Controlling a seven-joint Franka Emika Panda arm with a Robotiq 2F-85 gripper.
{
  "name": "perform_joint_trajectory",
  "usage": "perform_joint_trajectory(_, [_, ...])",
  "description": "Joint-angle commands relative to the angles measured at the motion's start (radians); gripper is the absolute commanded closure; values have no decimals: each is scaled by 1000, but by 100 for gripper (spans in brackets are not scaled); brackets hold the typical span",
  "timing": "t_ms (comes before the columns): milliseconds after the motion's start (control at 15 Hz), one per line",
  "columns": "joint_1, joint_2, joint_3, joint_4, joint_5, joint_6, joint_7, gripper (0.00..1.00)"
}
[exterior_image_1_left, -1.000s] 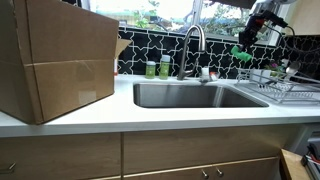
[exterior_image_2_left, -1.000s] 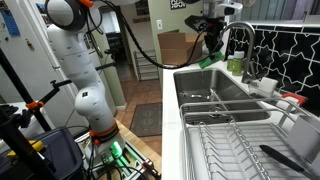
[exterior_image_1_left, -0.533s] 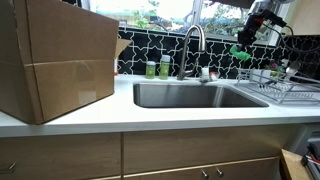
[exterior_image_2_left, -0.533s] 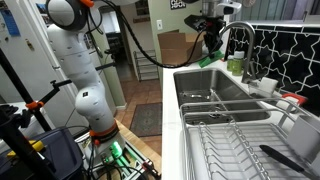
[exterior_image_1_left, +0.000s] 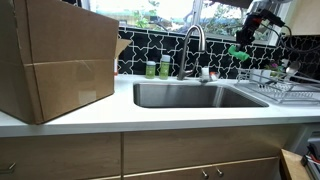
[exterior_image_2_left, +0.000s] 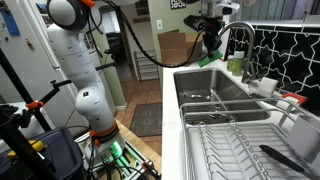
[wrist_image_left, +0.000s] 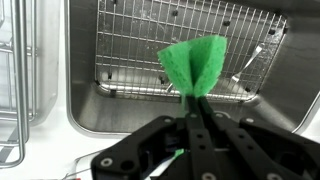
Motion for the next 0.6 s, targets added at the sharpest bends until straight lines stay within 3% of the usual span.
perform_joint_trajectory(0, [14, 2, -11, 3, 6, -9, 15, 99])
perform_joint_trajectory(533, [12, -13, -17, -1, -1, -20, 6, 99])
